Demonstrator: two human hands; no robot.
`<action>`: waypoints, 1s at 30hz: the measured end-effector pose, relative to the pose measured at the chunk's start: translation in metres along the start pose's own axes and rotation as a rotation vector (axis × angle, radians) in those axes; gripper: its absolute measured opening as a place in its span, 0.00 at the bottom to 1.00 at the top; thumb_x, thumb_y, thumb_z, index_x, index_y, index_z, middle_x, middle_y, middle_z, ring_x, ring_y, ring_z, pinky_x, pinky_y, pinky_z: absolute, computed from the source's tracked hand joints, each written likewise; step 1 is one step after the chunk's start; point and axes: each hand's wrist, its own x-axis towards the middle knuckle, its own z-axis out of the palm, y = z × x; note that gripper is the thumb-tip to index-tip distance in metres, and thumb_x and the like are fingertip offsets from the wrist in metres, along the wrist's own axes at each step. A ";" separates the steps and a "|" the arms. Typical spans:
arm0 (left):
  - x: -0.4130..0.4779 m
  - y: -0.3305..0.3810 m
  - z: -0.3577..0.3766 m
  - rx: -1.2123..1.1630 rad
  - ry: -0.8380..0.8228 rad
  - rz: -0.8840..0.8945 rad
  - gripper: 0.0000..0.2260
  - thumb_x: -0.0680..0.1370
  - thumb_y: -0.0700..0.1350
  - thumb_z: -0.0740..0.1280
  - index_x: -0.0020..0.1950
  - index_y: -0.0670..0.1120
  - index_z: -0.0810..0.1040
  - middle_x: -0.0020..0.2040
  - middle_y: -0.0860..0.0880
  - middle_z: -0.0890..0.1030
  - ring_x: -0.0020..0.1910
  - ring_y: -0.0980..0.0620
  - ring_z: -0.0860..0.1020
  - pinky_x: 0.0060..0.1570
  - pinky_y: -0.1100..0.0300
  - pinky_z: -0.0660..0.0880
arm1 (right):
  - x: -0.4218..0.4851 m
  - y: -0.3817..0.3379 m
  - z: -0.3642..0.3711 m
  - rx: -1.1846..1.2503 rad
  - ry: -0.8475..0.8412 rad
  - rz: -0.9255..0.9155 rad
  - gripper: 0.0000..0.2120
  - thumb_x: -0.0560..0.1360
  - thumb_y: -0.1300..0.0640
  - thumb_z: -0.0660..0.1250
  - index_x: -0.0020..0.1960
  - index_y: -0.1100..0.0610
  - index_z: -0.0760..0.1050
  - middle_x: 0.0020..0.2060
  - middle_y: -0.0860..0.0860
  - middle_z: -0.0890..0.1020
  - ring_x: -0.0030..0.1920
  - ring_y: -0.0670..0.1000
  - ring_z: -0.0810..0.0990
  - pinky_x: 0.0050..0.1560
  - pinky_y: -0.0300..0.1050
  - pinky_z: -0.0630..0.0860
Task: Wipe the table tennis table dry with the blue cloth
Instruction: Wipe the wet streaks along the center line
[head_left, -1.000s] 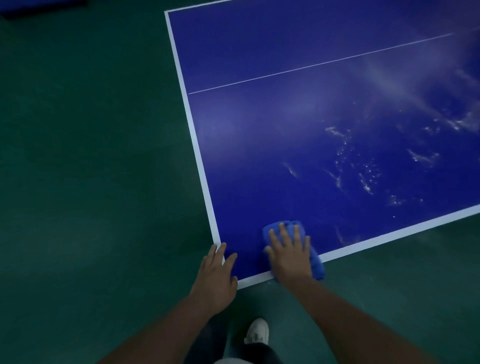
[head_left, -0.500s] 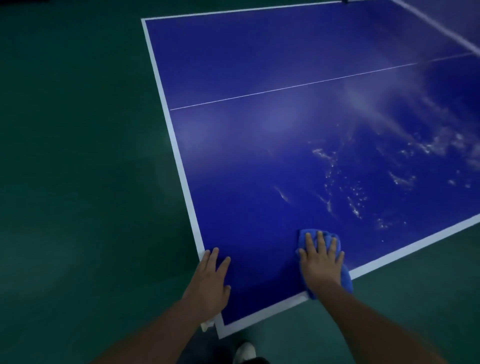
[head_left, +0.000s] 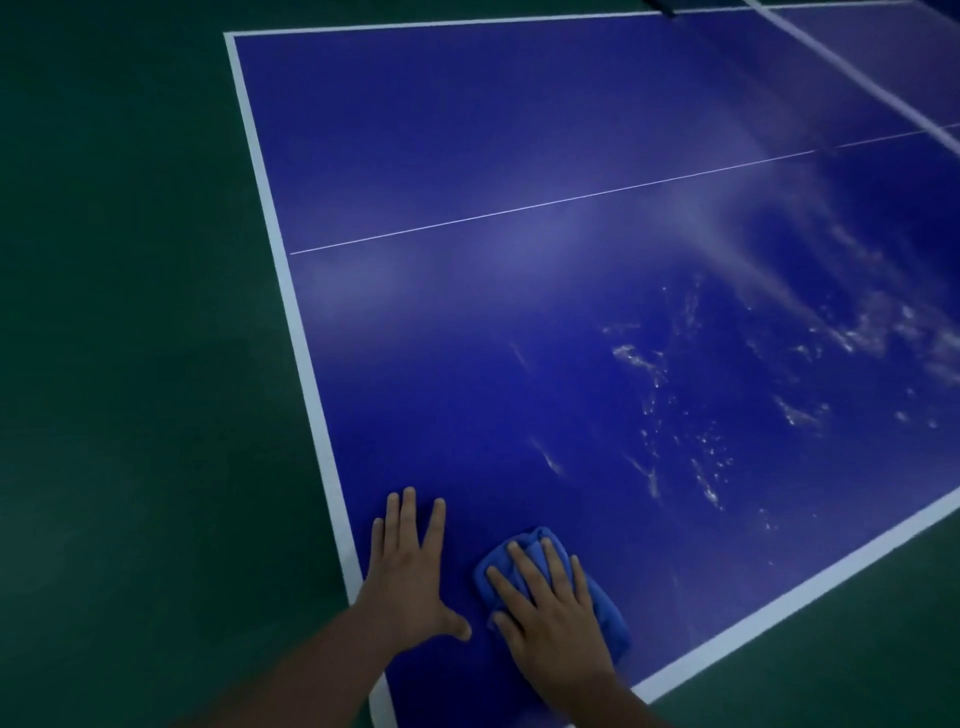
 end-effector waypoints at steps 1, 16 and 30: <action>0.008 0.001 -0.005 -0.001 -0.004 -0.012 0.68 0.62 0.73 0.73 0.72 0.49 0.21 0.72 0.41 0.19 0.71 0.39 0.21 0.74 0.42 0.32 | 0.011 0.004 -0.003 0.014 0.013 -0.008 0.22 0.81 0.38 0.50 0.74 0.39 0.66 0.76 0.46 0.68 0.81 0.56 0.45 0.75 0.59 0.47; 0.146 0.019 -0.135 -0.098 -0.060 -0.203 0.76 0.50 0.78 0.73 0.69 0.52 0.15 0.65 0.42 0.12 0.65 0.39 0.15 0.70 0.35 0.27 | 0.226 0.104 -0.063 0.197 0.184 0.240 0.26 0.81 0.41 0.48 0.76 0.43 0.67 0.79 0.51 0.62 0.79 0.61 0.53 0.75 0.65 0.55; 0.164 0.024 -0.154 -0.131 -0.191 -0.262 0.76 0.49 0.77 0.74 0.67 0.57 0.14 0.64 0.46 0.11 0.62 0.42 0.12 0.68 0.31 0.26 | 0.390 0.239 -0.110 0.303 0.122 0.445 0.22 0.85 0.45 0.50 0.78 0.44 0.63 0.80 0.48 0.60 0.79 0.61 0.54 0.72 0.64 0.57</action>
